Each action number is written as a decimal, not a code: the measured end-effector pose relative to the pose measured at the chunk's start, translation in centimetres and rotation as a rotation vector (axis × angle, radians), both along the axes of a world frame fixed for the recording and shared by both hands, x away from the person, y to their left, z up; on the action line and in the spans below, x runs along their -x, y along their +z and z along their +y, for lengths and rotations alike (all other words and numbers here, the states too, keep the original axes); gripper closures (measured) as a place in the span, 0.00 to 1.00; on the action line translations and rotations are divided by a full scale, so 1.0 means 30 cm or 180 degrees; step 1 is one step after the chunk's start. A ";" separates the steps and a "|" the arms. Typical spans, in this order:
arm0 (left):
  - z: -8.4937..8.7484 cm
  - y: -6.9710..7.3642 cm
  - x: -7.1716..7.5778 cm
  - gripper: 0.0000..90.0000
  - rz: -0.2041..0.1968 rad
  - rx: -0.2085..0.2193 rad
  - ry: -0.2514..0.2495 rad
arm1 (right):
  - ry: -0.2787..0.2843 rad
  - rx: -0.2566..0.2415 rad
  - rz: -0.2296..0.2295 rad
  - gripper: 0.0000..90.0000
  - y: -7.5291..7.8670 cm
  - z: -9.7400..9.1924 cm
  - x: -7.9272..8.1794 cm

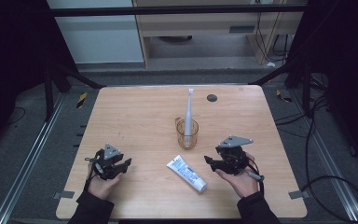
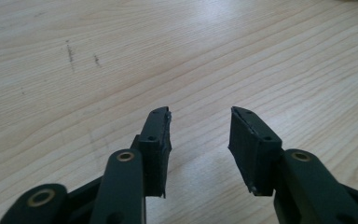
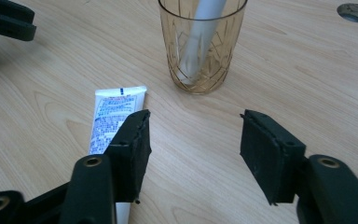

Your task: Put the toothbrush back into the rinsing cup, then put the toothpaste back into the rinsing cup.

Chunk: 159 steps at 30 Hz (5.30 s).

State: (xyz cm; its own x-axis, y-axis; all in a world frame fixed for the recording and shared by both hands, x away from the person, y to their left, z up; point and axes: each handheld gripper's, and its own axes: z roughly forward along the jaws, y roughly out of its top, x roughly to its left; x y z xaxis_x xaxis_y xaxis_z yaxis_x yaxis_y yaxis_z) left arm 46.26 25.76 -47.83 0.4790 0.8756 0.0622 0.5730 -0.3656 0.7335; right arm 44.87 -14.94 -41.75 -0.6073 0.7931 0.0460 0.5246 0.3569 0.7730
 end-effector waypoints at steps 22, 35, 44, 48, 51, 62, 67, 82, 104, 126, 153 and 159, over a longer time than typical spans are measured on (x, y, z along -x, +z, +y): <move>0.054 -0.004 -0.015 0.53 0.0008 0.0009 0.0170 | 0.0187 0.0134 0.0213 0.38 -0.016 0.143 -0.046; 0.052 -0.006 -0.015 0.53 0.0020 -0.0020 0.0161 | 0.0313 0.0188 0.0380 0.39 -0.060 0.208 -0.048; 0.049 -0.006 -0.013 0.53 0.0023 -0.0017 0.0138 | 0.0360 0.0259 0.0469 0.39 -0.097 0.248 -0.040; 0.049 -0.005 -0.014 0.53 0.0023 -0.0013 0.0136 | 0.0378 0.0292 0.0497 0.39 -0.111 0.262 -0.039; 0.050 -0.007 -0.015 0.53 0.0025 -0.0003 0.0137 | 0.0386 0.0319 0.0521 0.38 -0.121 0.268 -0.042; 0.048 -0.009 -0.016 0.53 0.0047 -0.0018 0.0125 | 0.0429 0.0404 0.0562 0.38 -0.149 0.287 -0.048; 0.046 -0.010 -0.017 0.53 0.0054 -0.0024 0.0116 | 0.0434 0.0454 0.0650 0.38 -0.162 0.296 -0.052; 0.047 -0.013 -0.019 0.53 0.0080 -0.0024 0.0116 | 0.0469 0.0617 0.0851 0.43 -0.200 0.314 -0.073; 0.047 -0.014 -0.021 0.53 0.0101 -0.0023 0.0111 | 0.0377 0.0662 0.1084 0.70 -0.175 0.322 -0.082; 0.045 -0.015 -0.021 0.53 0.0099 -0.0014 0.0107 | 0.0405 -0.0056 0.0320 0.76 -0.018 0.235 -0.056; 0.044 -0.016 -0.022 0.53 0.0105 0.0002 0.0098 | 0.0126 -0.1246 -0.0882 0.76 0.175 0.208 -0.157; 0.045 -0.017 -0.024 0.53 0.0115 -0.0001 0.0104 | 0.0088 -0.1336 -0.0999 0.76 0.175 0.205 -0.210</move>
